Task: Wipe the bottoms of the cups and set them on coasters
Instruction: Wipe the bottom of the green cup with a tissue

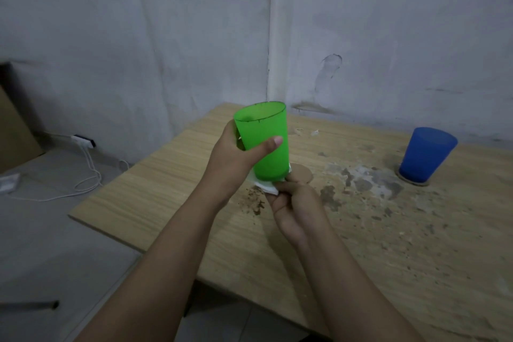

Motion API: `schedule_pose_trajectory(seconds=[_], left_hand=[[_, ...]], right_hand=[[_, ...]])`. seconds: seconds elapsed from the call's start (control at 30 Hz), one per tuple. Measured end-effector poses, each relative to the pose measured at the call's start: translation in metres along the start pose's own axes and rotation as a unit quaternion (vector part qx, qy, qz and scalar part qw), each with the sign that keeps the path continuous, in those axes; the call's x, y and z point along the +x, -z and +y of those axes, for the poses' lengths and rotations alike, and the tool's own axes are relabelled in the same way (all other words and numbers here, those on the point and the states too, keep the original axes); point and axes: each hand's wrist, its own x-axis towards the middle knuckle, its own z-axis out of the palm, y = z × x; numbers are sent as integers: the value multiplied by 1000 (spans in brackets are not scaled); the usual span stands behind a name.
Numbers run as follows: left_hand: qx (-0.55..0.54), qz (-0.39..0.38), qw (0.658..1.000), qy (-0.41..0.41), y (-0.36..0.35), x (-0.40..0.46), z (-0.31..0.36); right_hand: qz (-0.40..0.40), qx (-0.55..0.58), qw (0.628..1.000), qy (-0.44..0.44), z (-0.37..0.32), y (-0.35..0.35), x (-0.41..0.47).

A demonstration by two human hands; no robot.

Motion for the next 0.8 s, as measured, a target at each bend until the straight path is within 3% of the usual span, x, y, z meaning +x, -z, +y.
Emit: schedule_pose_trajectory(seconds=[0.33, 0.43, 0.63, 0.8], left_hand=[[12, -1, 1000, -20, 6, -2, 3], [15, -4, 1000, -22, 10, -2, 4], [9, 1, 1000, -18, 10, -2, 7], [8, -15, 1000, -18, 0, -7, 8]], right_hand=[[-75, -4, 996, -57, -12, 6, -26], [-61, -11, 996, -64, -19, 13, -30], [39, -32, 998, -35, -30, 16, -20], [3, -58, 998, -28, -27, -7, -17]])
